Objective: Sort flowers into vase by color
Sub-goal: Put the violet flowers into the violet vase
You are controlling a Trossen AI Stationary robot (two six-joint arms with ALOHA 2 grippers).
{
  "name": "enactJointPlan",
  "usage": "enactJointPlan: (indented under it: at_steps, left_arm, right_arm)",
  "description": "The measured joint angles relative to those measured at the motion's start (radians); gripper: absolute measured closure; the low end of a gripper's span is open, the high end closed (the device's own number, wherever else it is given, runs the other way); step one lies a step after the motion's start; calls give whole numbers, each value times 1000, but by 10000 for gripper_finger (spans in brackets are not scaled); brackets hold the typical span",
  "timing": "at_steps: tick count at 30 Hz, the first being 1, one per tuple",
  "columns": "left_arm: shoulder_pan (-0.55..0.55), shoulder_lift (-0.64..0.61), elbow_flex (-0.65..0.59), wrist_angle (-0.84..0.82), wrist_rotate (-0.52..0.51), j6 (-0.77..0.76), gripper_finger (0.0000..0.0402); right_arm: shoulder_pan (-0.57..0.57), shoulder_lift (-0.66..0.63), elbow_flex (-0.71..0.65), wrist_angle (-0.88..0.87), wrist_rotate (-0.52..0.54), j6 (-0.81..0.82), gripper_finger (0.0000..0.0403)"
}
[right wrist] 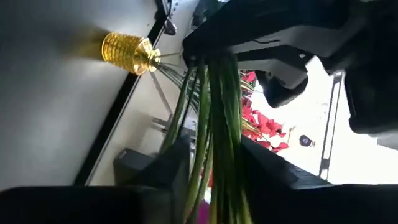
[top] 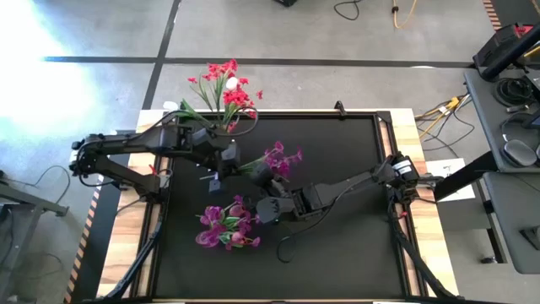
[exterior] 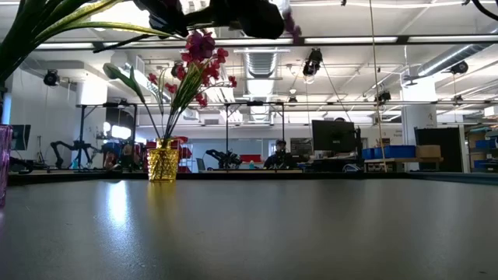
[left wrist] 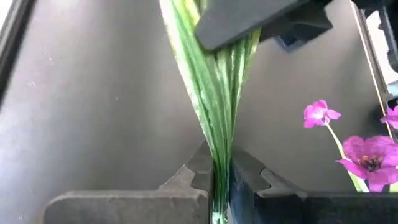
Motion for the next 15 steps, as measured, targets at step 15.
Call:
enactJointPlan:
  at_steps: [15]
  left_arm:
    - [2, -319, -334, 328, -56, -14, 399]
  right_arm:
    - [3, -73, -1, 67, -7, 308, 157]
